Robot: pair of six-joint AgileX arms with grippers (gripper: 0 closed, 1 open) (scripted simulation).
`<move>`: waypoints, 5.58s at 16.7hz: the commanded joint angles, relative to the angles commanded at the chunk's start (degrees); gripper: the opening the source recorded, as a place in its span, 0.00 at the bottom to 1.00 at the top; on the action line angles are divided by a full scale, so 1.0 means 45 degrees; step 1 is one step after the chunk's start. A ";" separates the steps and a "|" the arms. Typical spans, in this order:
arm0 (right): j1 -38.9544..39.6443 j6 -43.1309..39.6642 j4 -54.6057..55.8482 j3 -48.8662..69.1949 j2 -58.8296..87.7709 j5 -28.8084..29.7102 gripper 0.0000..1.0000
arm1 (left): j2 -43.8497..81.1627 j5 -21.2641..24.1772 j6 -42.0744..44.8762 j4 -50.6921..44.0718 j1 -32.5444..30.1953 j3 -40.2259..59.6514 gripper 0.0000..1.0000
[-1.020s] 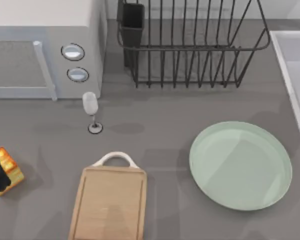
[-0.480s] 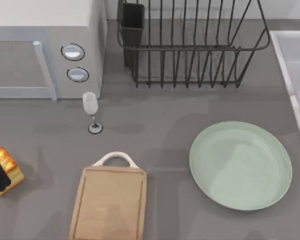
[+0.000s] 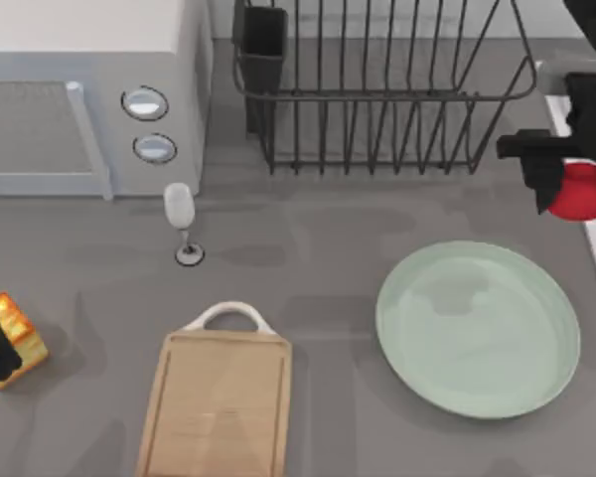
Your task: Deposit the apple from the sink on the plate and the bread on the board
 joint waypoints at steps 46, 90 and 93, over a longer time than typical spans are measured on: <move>0.1589 0.1415 0.3387 -0.6355 -0.7849 0.0010 1.00 | 0.0000 0.0000 0.0000 0.0000 0.0000 0.0000 1.00; -0.2778 -0.3098 1.4628 -2.0226 -2.4783 0.0004 1.00 | 1.9886 0.0027 1.0114 -1.1775 0.0051 1.2796 1.00; -0.2778 -0.3098 1.4628 -2.0226 -2.4783 0.0004 1.00 | 2.1077 0.0010 1.0756 -1.2455 0.0055 1.3667 1.00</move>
